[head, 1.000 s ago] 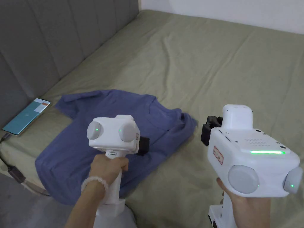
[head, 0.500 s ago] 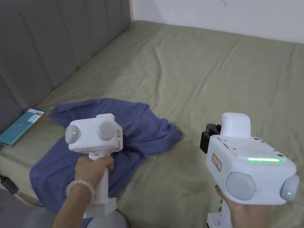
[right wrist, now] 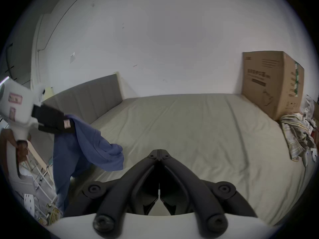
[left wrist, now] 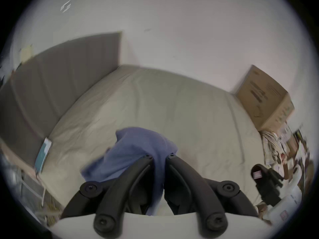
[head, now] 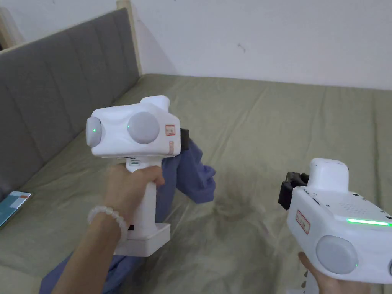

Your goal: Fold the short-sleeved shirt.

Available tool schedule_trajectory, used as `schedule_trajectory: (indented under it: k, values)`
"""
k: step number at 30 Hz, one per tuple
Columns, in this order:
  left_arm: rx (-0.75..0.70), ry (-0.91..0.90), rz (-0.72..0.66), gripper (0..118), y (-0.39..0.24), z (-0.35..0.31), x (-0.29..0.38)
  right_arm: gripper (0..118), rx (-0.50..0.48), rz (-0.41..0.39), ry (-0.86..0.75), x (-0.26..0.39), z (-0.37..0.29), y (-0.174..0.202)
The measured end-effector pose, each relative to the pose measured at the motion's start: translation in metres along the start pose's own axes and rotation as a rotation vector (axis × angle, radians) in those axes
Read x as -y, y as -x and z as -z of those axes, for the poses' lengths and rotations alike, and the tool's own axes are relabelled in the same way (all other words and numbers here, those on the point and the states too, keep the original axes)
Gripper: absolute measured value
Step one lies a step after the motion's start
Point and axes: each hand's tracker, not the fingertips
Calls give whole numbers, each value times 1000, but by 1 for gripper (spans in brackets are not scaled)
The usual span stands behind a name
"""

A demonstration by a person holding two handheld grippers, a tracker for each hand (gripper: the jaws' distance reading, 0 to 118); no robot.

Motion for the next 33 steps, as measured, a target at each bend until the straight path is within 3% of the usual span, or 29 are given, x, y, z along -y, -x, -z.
schedule_trajectory:
  k: [7, 12, 16, 20, 23, 28, 29, 30, 31, 32, 33]
  values:
    - [383, -86, 137, 7, -141, -18, -21, 1, 217, 75, -110, -27, -59, -92]
    - [468, -45, 297, 7, -218, 0, 15, 1, 415, 25, -153, -32, -99, -142]
    - [503, 186, 284, 7, -243, 62, 79, 1, 438, 113, -139, -22, -117, -176]
    - [434, 419, 353, 7, -257, 128, 174, 1, 466, 127, -85, -6, -119, -190]
    - [418, 451, 379, 7, -262, 136, 206, 1, 462, 129, -45, 5, -116, -194]
    - [408, 426, 423, 15, -264, 136, 203, 1, 436, 170, 0, 14, -105, -196]
    - [406, 429, 420, 28, -262, 134, 200, 1, 432, 170, 5, 14, -103, -194]
    - [403, 432, 418, 48, -259, 134, 199, 1, 427, 169, 12, 14, -100, -193]
    - [403, 434, 408, 81, -255, 135, 198, 1, 422, 167, 18, 14, -99, -191]
    - [408, 440, 397, 102, -252, 136, 197, 1, 417, 162, 22, 14, -97, -189]
    - [414, 453, 378, 115, -247, 135, 194, 1, 407, 156, 26, 13, -95, -186]
